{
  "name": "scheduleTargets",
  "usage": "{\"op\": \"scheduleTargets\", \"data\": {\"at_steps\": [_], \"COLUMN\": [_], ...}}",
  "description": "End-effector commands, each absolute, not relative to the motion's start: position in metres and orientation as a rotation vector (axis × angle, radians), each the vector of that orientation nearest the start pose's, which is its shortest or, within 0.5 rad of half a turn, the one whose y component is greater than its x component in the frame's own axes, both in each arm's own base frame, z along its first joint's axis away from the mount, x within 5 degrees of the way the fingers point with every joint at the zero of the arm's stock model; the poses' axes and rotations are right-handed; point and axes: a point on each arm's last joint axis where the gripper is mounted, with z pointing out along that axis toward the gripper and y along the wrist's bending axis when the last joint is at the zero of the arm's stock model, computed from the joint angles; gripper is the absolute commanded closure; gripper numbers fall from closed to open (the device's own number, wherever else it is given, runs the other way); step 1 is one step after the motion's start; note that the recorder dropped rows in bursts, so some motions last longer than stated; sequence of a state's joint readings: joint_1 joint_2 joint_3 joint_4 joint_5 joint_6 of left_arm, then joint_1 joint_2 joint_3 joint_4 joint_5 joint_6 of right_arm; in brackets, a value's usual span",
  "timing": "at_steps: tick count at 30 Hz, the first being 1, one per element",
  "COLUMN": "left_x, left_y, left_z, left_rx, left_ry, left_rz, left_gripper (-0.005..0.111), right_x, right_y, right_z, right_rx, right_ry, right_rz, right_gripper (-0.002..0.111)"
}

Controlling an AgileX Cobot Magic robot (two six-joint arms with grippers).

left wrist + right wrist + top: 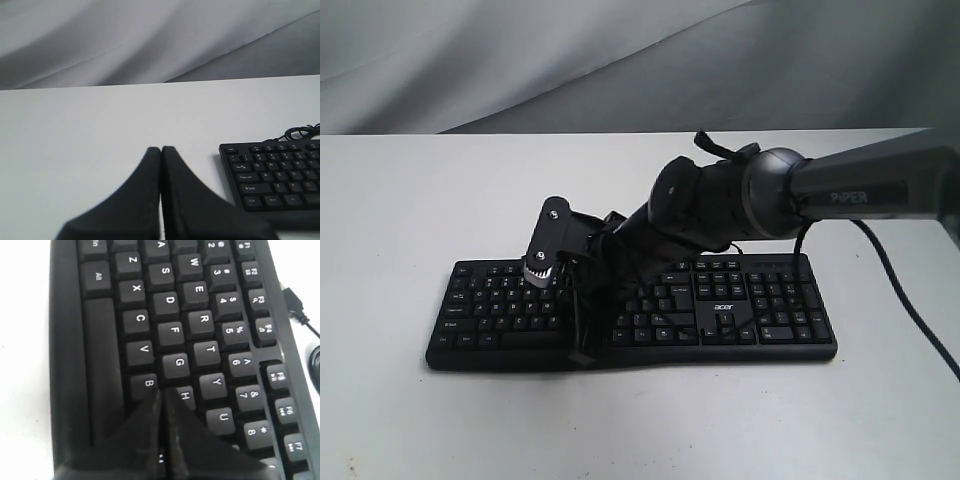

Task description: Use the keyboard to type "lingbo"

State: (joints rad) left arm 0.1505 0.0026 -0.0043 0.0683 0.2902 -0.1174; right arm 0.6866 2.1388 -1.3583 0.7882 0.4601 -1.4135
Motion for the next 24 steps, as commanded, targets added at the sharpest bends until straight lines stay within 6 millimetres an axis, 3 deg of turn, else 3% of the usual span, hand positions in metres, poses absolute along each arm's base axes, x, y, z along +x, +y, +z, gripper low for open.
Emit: {"op": "scheduleTargets", "data": {"at_steps": [1, 6, 13, 24], "left_x": [0.054, 0.054, 0.054, 0.054], "left_y": [0.010, 0.010, 0.010, 0.010], "left_z": [0.187, 0.187, 0.187, 0.187], "left_rx": [-0.203, -0.203, -0.203, -0.203], "left_ry": [1.758, 1.758, 1.758, 1.758], "left_rz": [0.079, 0.079, 0.079, 0.079], "left_gripper": [0.106, 0.106, 0.106, 0.106], "right_x": [0.323, 0.331, 0.338, 0.339], "right_y": [0.303, 0.314, 0.324, 0.325], "right_z": [0.140, 0.145, 0.126, 0.125], "right_rx": [-1.702, -1.714, -1.743, -1.738], "right_ry": [1.867, 1.835, 1.860, 1.863], "right_rz": [0.412, 0.447, 0.508, 0.510], "right_gripper": [0.108, 0.108, 0.108, 0.108]}}
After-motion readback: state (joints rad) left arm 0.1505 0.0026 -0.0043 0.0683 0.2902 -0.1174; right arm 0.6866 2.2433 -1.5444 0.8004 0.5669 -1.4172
